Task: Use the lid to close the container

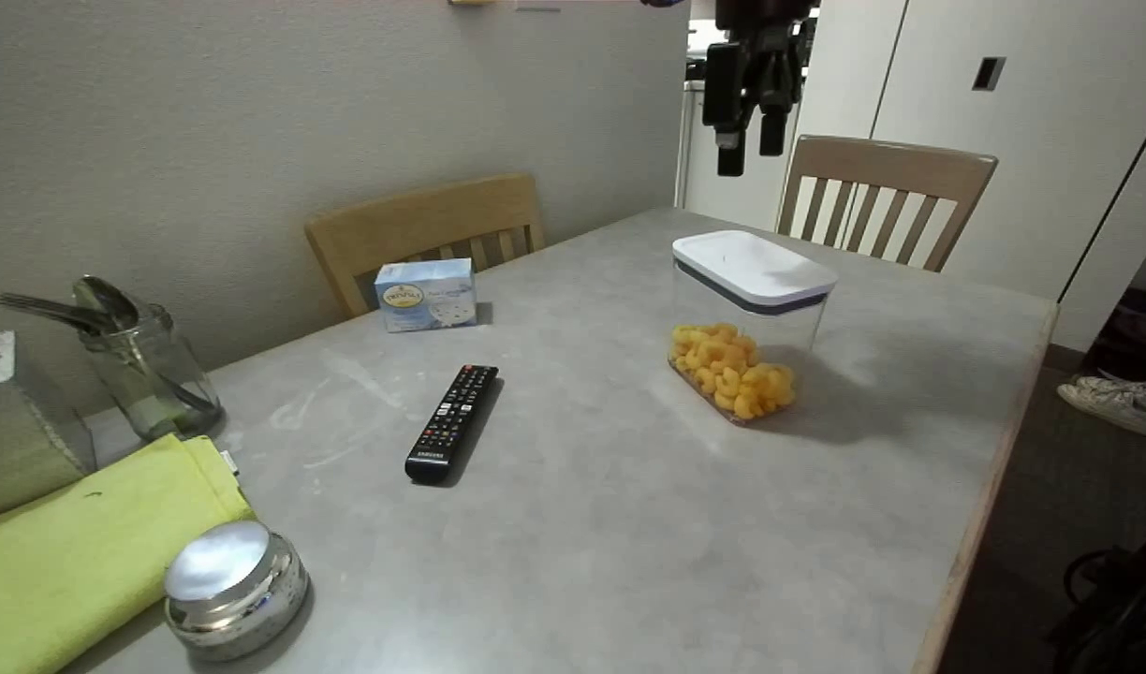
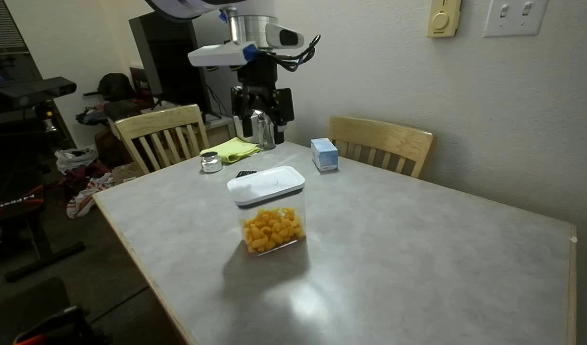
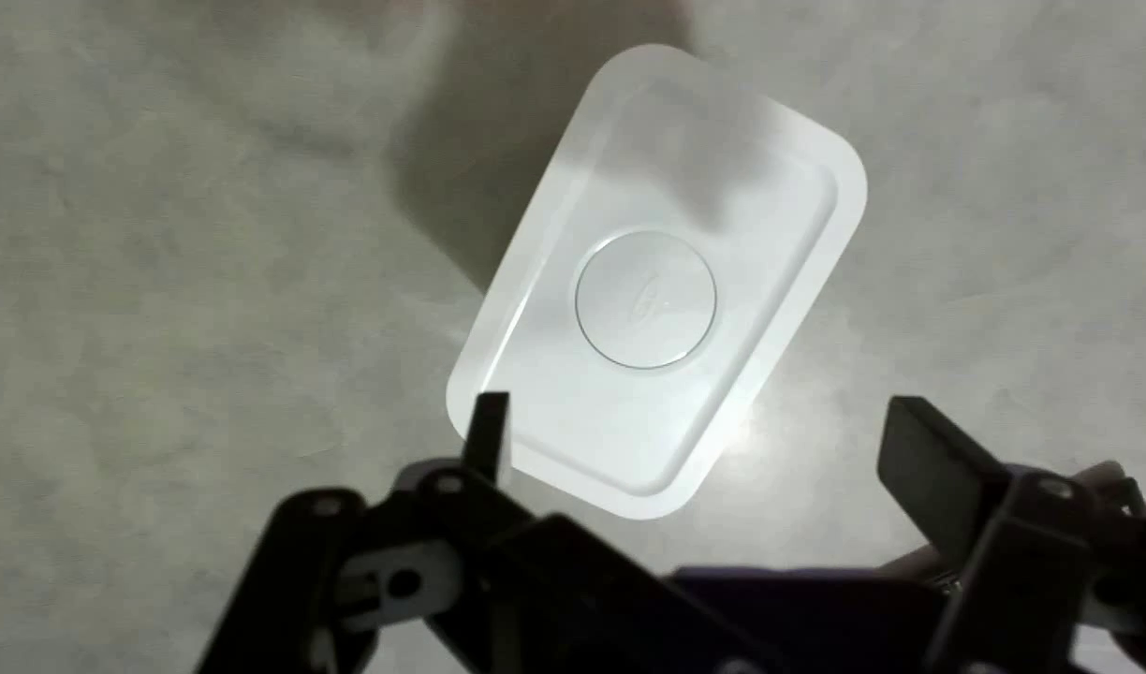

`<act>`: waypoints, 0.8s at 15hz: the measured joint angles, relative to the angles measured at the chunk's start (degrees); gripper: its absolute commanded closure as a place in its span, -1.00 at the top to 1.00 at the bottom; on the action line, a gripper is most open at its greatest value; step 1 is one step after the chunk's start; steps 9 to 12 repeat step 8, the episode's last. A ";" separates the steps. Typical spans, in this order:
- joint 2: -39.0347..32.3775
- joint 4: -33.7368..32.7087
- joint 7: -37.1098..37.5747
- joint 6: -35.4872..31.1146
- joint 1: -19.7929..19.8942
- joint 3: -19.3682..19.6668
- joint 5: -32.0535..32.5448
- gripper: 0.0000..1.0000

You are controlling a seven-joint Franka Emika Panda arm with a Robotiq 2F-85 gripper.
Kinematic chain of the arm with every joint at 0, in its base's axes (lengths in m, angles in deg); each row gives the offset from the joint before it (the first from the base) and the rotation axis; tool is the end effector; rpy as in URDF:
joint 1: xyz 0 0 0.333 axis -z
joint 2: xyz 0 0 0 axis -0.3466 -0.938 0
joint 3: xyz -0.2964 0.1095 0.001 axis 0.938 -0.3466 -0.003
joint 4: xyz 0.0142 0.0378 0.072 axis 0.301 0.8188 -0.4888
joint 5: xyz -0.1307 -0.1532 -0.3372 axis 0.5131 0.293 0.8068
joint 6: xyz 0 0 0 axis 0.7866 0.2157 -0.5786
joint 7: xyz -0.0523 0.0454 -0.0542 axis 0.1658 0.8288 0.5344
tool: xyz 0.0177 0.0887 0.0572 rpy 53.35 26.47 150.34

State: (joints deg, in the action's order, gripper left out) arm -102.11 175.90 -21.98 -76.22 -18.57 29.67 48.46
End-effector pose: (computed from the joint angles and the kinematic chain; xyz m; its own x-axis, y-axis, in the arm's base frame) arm 0.6018 -0.0245 0.3892 0.9922 0.1055 -0.0661 0.1078 -0.9936 0.0325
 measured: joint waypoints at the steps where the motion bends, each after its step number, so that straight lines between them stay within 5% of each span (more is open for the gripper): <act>1: 0.00 -0.04 0.03 0.01 -0.01 0.00 0.00 1.00; 12: -0.03 -0.05 0.03 -0.05 -0.07 -0.08 -0.65 1.00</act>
